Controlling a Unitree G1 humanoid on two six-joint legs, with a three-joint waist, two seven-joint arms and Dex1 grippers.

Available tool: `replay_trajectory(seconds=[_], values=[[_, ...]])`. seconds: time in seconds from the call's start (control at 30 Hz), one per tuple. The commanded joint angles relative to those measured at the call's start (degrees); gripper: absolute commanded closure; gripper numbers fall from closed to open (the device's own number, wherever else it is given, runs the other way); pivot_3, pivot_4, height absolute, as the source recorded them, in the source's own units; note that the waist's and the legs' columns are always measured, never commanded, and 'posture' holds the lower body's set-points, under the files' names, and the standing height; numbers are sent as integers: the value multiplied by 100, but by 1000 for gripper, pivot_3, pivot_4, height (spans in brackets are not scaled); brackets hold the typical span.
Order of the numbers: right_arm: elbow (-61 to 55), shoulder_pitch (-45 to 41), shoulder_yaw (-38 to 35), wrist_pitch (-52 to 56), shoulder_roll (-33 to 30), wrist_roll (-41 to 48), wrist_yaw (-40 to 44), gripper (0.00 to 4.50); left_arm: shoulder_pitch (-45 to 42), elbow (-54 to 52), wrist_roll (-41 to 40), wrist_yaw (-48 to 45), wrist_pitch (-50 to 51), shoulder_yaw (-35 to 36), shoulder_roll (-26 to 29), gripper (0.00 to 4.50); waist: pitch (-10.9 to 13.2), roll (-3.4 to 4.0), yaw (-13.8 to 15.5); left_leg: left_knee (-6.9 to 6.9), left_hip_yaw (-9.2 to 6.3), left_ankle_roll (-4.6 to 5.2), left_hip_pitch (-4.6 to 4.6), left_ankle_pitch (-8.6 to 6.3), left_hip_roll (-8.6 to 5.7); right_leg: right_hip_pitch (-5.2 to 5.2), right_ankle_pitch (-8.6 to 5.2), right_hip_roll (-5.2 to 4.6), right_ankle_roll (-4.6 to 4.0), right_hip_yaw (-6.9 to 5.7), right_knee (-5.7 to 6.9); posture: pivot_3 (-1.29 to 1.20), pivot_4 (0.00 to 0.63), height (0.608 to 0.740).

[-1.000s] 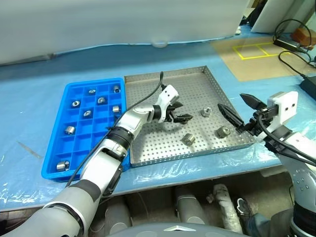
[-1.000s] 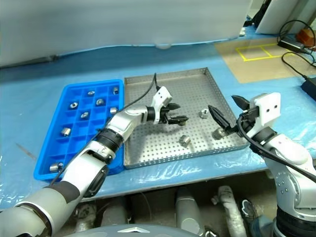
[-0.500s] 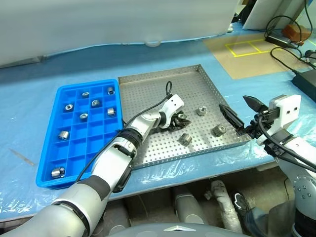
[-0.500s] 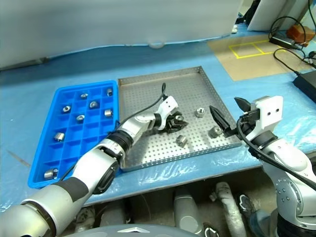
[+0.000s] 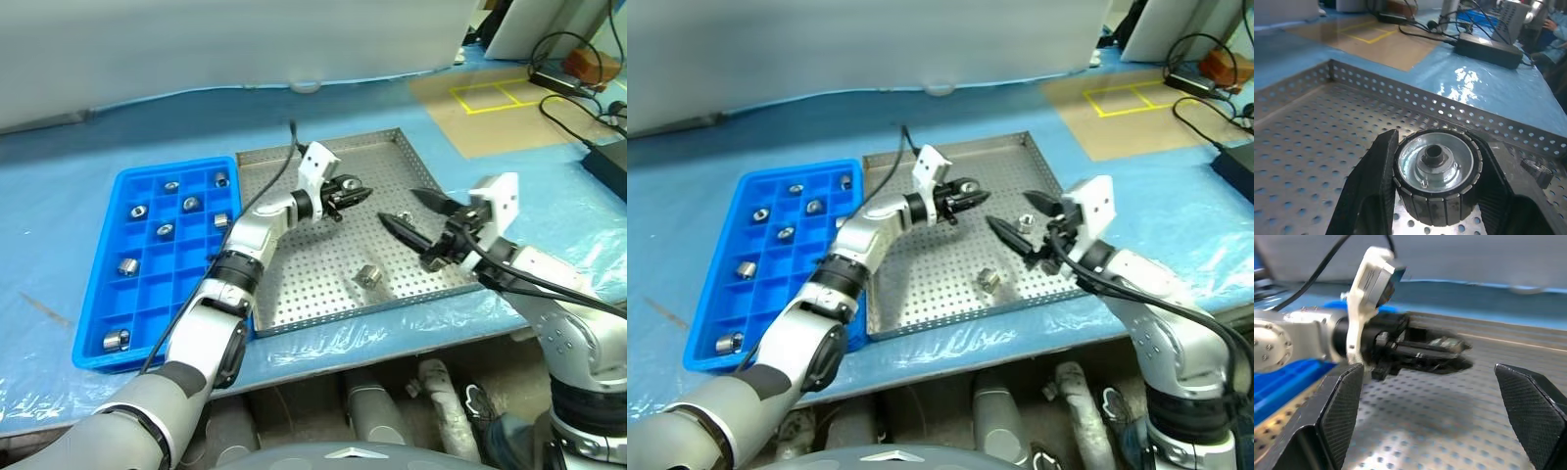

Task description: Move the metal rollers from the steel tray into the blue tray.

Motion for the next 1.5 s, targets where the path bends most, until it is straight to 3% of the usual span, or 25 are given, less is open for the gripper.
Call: replay_trajectory(seconds=[0.03,0.17,0.3,0.47,0.63,0.9,1.33,1.5], values=[[518,-501,420,-305,-81,-150,550,0,461,-1440,-208,288,644,134,284,2725,0,0,106,1,1,0,-1,0,0,-1,0,0,-1,0,0,-153,150,740],[1713,-1514,1154,-713,144,-440,1482,0,1551,-3352,-410,806,1417,511,795,2725,3,-2,433,-1,1,-6,1,4,3,-3,0,-3,-5,-6,14,46,150,740],[2660,-2202,1775,-1116,377,-778,2343,0,2453,-4508,-429,1406,1827,903,1092,2725,4,-4,766,-18,-4,-23,5,15,13,-6,-8,-3,-19,-24,27,184,150,740],[3587,-2831,2125,-1615,729,-1120,2962,0,3228,-5240,-364,2003,2078,1162,1230,2725,5,-7,1177,-18,-11,-24,-10,16,15,-7,-14,-8,-27,-41,28,287,150,740],[4118,-3101,2163,-1897,934,-1326,3317,0,3853,-5851,-411,2338,2243,1152,1223,2725,7,-9,1376,-18,-18,-26,-17,17,15,-12,-14,-12,-26,-49,29,330,150,740],[4161,-2985,2107,-2001,1041,-1498,3420,0,4432,-5988,-62,2716,2341,1006,1493,2725,7,-10,1379,-18,-24,-31,-19,20,17,-19,-14,-7,-25,-51,38,301,150,740],[4051,-2759,1990,-2108,1048,-1620,3238,0,4831,-6150,35,3118,2649,787,1403,2725,6,-10,1346,-17,-23,-34,-21,21,20,-24,-14,-2,-25,-45,39,254,150,740],[3982,-2666,1971,-2129,1013,-1628,3161,0,4763,-6023,-6,3126,2702,812,1370,1037,6,-10,1341,-18,-23,-34,-21,21,20,-24,-14,-2,-25,-45,38,235,150,740]])
